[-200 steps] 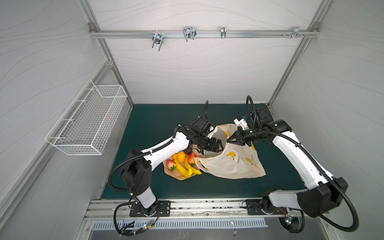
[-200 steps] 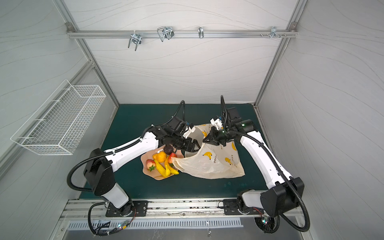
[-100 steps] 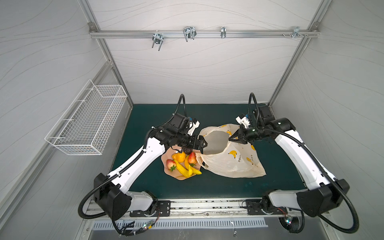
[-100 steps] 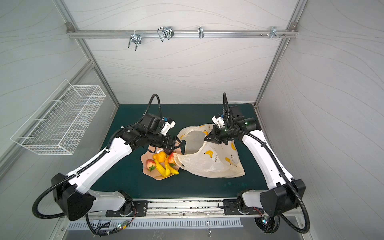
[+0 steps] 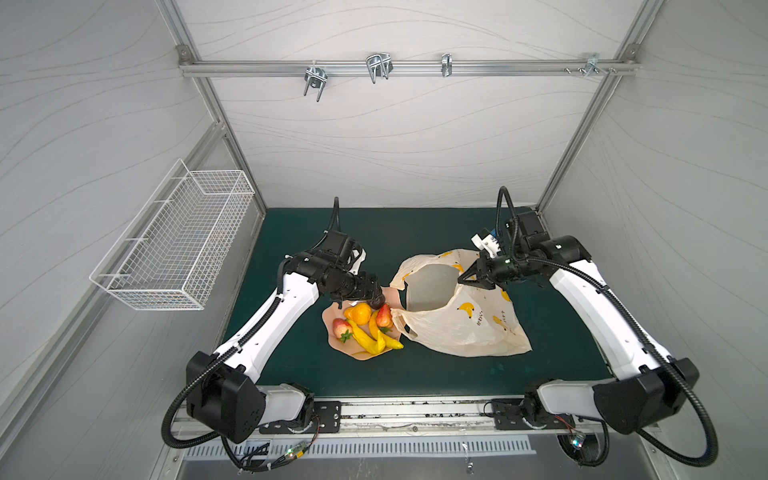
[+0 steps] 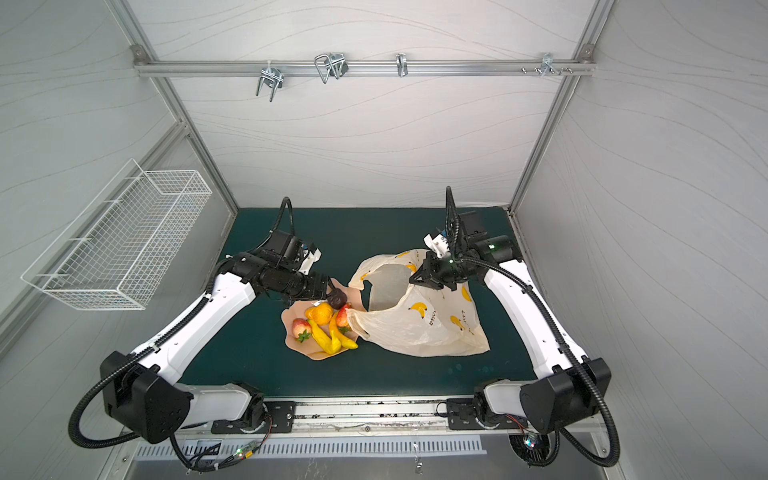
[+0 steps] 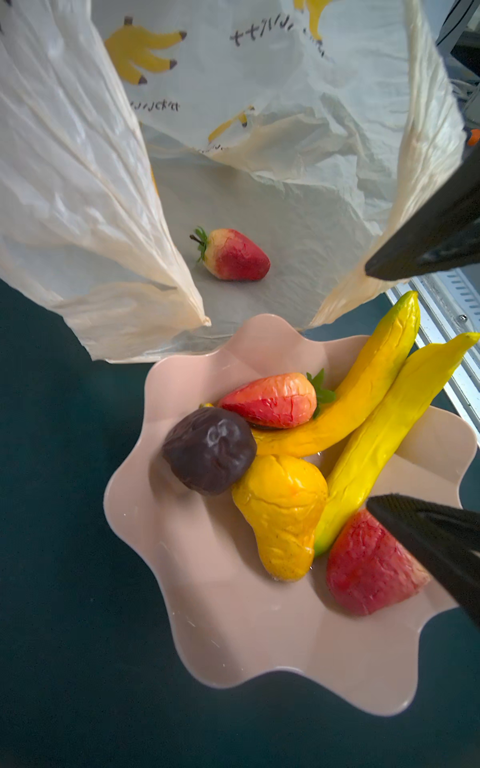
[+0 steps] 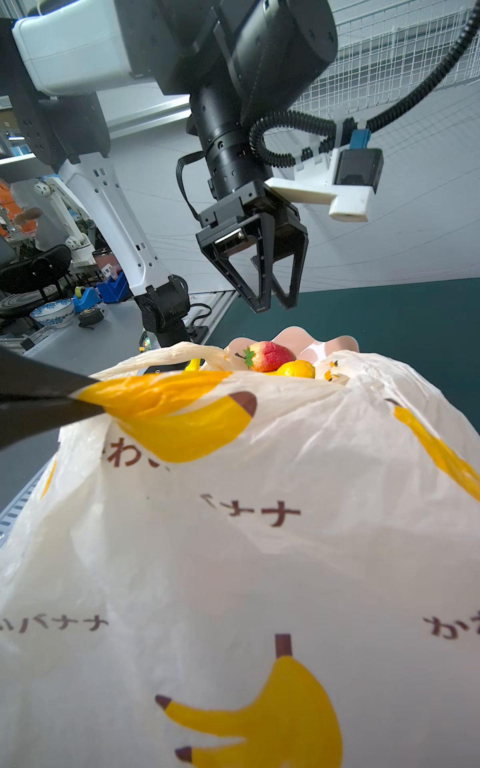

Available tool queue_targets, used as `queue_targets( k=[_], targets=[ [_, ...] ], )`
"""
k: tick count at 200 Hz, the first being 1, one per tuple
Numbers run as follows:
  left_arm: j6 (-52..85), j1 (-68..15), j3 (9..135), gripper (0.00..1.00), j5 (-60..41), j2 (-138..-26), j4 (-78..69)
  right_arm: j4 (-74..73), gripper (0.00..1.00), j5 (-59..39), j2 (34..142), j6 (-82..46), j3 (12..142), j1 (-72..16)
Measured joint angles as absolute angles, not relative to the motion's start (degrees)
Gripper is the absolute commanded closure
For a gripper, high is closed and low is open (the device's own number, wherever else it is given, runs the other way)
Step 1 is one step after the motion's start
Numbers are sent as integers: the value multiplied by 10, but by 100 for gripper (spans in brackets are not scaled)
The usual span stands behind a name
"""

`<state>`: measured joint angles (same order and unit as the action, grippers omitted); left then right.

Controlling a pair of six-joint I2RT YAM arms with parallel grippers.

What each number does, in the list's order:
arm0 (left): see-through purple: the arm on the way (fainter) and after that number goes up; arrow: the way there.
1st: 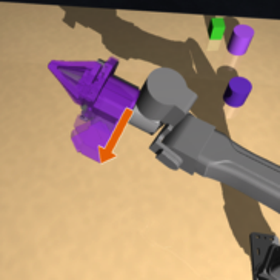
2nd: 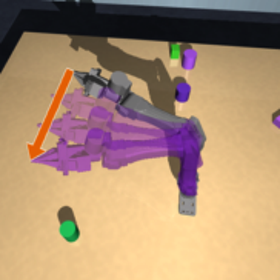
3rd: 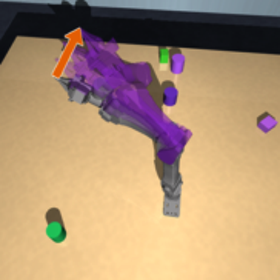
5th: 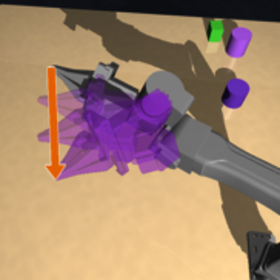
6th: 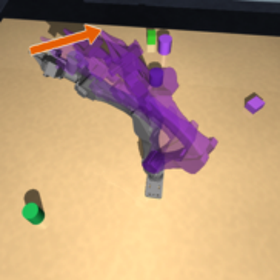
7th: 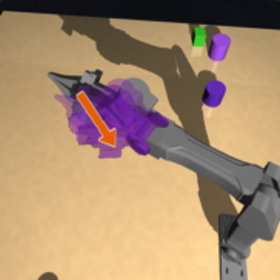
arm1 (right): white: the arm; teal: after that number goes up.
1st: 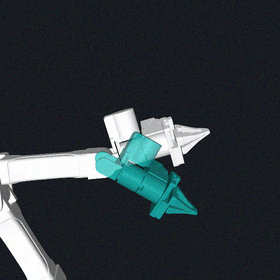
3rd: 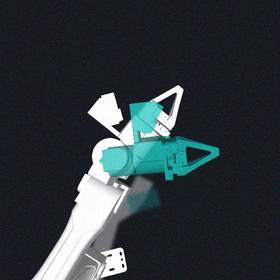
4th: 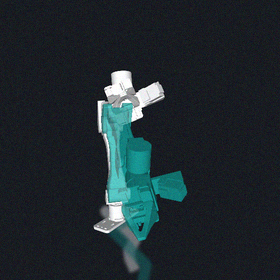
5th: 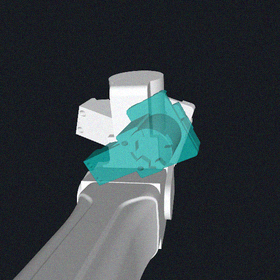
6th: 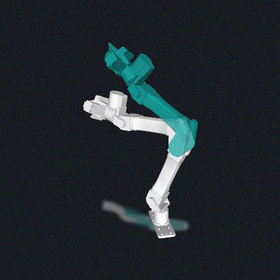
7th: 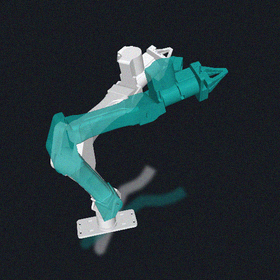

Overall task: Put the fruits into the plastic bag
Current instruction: 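Move the left gripper back over the bowl above the dark plum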

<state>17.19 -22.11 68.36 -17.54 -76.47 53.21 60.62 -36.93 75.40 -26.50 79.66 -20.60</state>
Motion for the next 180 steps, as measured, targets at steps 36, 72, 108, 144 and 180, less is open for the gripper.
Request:
queue_targets(
  k=[36,72,108,144,180],
  targets=[
    [164,-221,683,19,-152,-802,532,608,100,-369,754,-265,797,-206],
    [158,-221,684,20,-125,-834,529,610,100,-369,754,-264,797,-206],
    [148,-221,684,21,-99,-871,521,610,100,-368,754,-264,797,-206],
    [143,-223,688,21,-94,-904,509,610,100,-367,754,-264,797,-206],
    [141,-231,708,21,-94,-936,491,610,100,-366,754,-264,797,-206]
  ],
)
